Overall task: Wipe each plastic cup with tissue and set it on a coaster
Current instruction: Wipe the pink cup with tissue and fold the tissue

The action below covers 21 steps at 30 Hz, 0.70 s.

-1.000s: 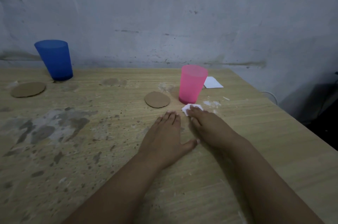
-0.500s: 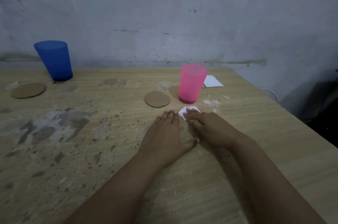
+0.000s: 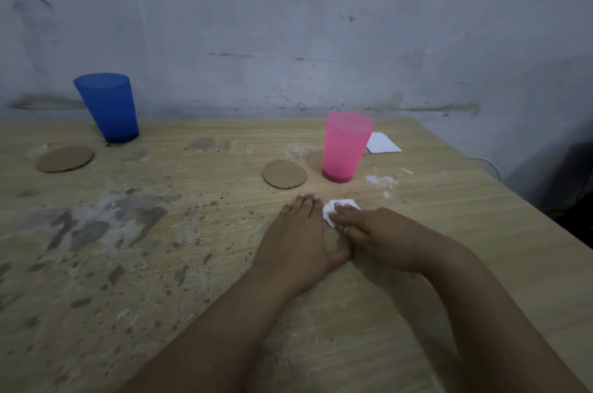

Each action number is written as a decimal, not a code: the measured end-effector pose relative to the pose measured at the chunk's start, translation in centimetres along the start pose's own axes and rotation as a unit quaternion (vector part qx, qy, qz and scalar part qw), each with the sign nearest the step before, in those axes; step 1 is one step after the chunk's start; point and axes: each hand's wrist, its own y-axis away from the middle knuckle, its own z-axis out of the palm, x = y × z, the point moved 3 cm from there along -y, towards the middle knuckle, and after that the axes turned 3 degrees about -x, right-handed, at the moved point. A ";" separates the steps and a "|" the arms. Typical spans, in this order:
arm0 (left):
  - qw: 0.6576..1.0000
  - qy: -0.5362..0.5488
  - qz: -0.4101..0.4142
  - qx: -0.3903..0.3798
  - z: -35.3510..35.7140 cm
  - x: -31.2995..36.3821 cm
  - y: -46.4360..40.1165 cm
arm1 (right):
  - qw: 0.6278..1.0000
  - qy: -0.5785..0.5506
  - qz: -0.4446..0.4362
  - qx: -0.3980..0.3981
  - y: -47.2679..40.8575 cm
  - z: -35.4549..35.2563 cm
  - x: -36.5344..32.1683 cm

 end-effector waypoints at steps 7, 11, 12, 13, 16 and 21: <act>0.999 -0.027 -0.012 -0.030 -0.2 0.2 0.0 | 0.993 -0.021 0.114 0.033 1.0 -0.8 3.8; 0.999 -0.027 -0.012 -0.028 -0.1 0.2 0.1 | 0.983 -0.039 0.139 0.118 -1.2 -0.3 4.4; 0.999 -0.028 -0.012 -0.028 -0.1 0.2 0.0 | 0.981 -0.039 0.137 0.130 -1.7 -0.2 4.3; 0.999 -0.029 -0.011 -0.028 -0.1 0.2 0.0 | 0.981 -0.038 0.132 0.137 -2.2 -0.2 4.1; 0.999 -0.033 -0.009 -0.029 0.0 0.2 -0.1 | 0.984 -0.050 0.109 0.134 -2.7 -0.2 3.0; 0.999 -0.035 -0.005 -0.029 0.0 0.2 0.0 | 0.994 -0.058 0.052 0.081 -2.0 -0.3 1.6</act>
